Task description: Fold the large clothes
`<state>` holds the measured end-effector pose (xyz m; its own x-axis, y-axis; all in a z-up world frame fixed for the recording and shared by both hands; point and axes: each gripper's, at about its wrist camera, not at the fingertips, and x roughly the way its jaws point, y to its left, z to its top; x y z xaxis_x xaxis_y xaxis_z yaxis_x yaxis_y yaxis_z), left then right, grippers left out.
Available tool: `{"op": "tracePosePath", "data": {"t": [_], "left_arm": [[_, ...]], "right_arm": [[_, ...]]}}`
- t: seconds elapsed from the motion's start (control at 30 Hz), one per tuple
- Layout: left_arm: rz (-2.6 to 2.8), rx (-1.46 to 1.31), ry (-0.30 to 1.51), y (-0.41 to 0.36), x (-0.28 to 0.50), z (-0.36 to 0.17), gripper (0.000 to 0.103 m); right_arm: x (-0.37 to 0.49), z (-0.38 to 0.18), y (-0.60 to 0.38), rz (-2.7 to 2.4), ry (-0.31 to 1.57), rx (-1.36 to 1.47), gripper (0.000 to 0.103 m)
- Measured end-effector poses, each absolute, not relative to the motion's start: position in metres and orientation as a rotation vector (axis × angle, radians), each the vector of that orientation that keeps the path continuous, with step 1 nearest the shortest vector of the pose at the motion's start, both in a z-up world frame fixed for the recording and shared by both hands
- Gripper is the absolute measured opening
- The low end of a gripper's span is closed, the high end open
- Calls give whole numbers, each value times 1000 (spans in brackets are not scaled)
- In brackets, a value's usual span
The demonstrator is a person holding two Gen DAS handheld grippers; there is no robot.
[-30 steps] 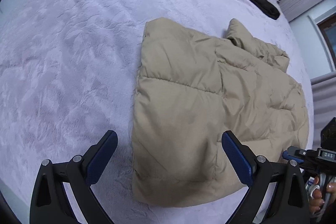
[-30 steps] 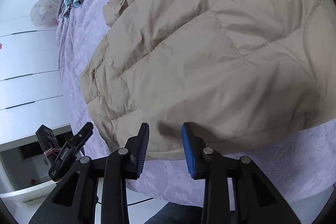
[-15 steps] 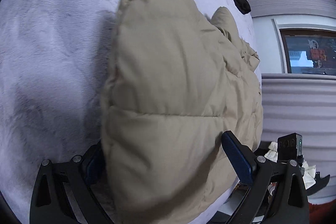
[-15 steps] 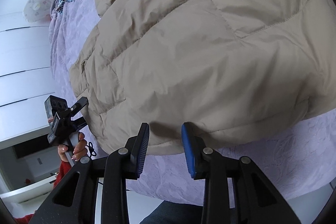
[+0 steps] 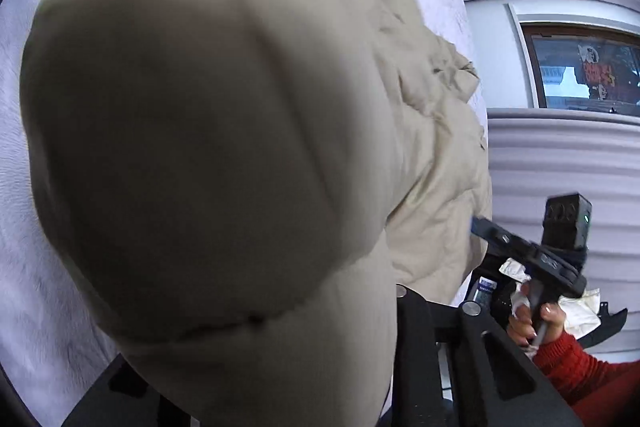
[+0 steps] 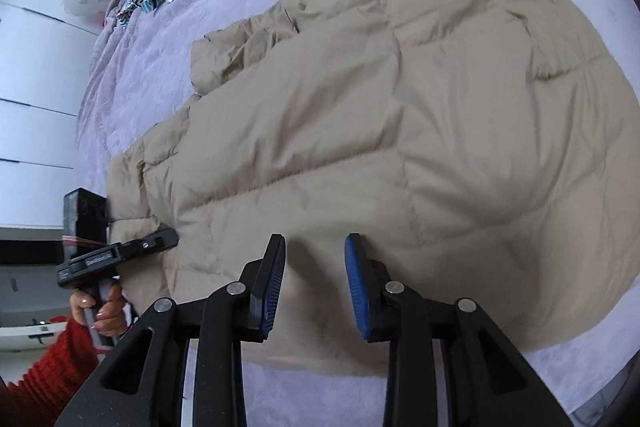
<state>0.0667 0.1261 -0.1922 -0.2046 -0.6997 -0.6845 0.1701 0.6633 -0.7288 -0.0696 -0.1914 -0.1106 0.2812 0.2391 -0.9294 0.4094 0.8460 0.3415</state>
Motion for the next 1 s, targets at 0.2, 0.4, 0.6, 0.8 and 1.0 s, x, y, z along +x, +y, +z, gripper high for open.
{"op": "tracePosePath", "data": {"t": [0.2, 0.4, 0.6, 0.8, 1.0], "left_arm": [[-902, -493, 1524, 102, 46, -117, 29], [-924, -440, 1520, 24, 21, -56, 28], [-890, -241, 1533, -77, 0, -29, 29], [-935, -76, 1564, -158, -13, -27, 45], [-1056, 48, 1588, -233, -41, -49, 63]], "right_arm": [[-39, -147, -211, -106, 1288, 606, 16], [-32, -180, -221, -67, 1275, 738, 10], [-39, -193, -238, -10, 1277, 865, 6], [-91, -159, -292, 2, 1197, 1012, 7], [-181, -133, -354, -97, 1113, 1068, 9]]}}
